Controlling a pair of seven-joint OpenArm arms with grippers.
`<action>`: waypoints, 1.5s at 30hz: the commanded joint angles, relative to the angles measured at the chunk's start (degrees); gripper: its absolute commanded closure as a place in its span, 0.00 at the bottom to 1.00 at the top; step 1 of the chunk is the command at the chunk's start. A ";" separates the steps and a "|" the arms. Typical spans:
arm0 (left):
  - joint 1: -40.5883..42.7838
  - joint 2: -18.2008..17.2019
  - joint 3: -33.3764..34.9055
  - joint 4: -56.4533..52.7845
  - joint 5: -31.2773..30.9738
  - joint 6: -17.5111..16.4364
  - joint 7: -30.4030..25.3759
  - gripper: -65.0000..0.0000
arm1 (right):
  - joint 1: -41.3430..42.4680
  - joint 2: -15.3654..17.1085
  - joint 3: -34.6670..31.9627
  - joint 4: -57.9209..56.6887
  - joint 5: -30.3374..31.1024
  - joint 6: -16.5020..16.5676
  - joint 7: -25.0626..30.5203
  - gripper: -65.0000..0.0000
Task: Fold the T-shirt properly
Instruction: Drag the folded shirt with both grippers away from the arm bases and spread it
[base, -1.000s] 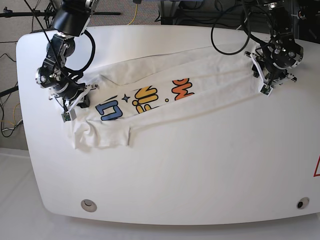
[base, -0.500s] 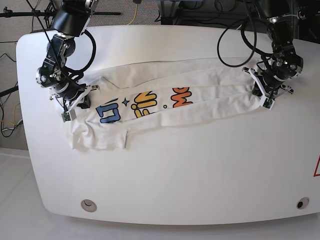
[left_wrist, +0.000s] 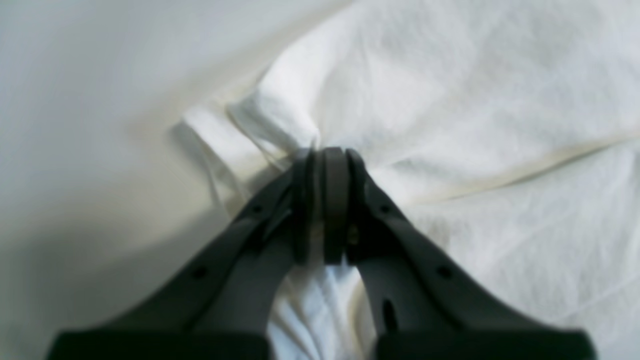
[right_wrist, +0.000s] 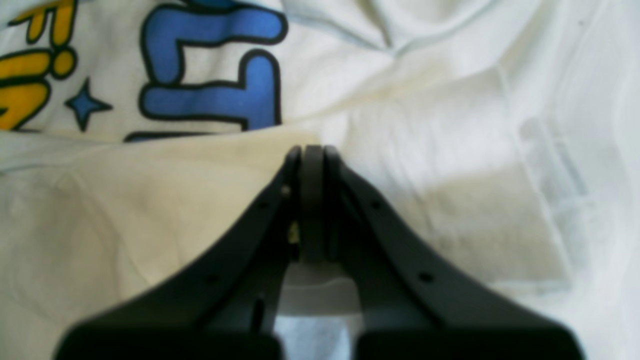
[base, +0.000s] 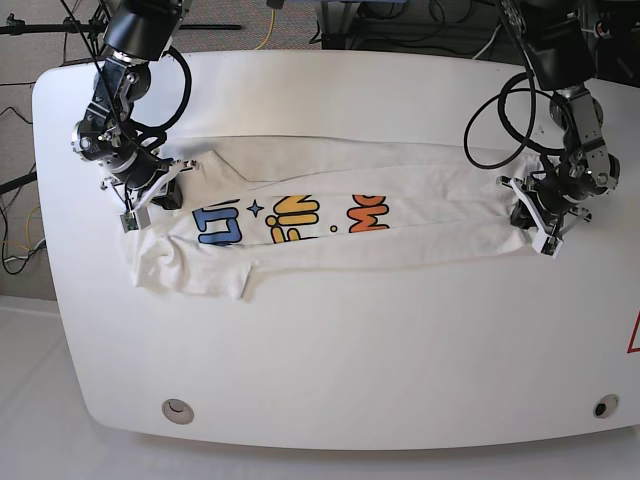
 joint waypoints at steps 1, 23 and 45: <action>-0.52 -0.38 0.53 -2.90 4.58 0.60 2.82 1.00 | -1.01 -1.55 0.63 -0.18 -2.74 0.14 -4.74 1.00; -3.86 -1.25 4.66 2.11 4.40 0.73 -0.87 1.00 | -0.13 -4.62 5.81 5.18 -2.74 0.49 -5.27 0.99; -4.57 -0.90 -8.70 21.89 4.49 0.73 -0.43 0.97 | 8.22 -2.86 6.95 15.64 -2.83 0.49 -9.93 0.27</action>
